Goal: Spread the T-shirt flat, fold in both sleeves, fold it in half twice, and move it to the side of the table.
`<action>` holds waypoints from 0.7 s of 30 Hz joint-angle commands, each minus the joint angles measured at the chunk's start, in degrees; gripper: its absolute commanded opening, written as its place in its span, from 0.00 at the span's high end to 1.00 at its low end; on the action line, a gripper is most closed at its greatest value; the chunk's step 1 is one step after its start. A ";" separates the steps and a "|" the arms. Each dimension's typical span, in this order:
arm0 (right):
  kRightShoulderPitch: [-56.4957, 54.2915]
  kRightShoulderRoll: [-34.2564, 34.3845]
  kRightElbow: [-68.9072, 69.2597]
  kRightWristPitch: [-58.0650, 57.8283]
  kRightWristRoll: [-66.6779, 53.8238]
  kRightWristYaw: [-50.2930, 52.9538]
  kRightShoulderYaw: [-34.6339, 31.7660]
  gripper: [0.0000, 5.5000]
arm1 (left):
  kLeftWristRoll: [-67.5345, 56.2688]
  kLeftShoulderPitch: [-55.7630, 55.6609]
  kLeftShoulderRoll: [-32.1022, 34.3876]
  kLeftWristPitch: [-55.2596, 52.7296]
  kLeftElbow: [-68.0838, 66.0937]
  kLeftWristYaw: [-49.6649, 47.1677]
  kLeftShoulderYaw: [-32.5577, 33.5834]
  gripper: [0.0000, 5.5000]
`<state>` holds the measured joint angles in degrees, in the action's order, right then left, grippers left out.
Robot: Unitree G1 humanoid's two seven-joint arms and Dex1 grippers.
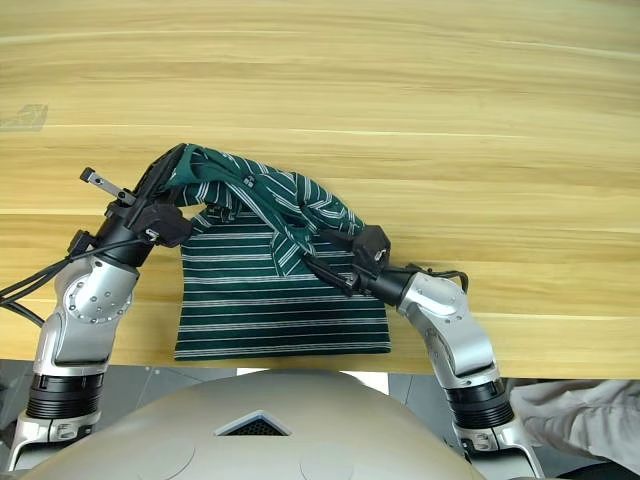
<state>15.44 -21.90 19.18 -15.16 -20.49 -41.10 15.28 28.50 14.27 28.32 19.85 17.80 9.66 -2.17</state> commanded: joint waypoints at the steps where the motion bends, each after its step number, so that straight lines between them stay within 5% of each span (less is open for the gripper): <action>1: -0.57 -0.05 -2.01 3.06 3.93 1.21 0.81 0.40 | -0.33 -0.49 -0.25 0.25 -0.77 -0.34 -0.04 1.00; 10: -3.70 4.01 -6.38 5.97 8.21 4.67 2.34 0.40 | -0.48 -0.70 -0.71 1.34 -1.49 -0.59 -0.53 1.00; 21: -3.64 4.82 -6.72 6.35 8.41 4.52 2.74 0.72 | 0.40 -0.48 -0.94 2.14 -2.15 -0.82 -1.29 1.00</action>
<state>12.20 -16.97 12.81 -9.32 -12.64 -36.51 17.90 28.53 14.22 27.40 21.91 16.02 9.14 -3.25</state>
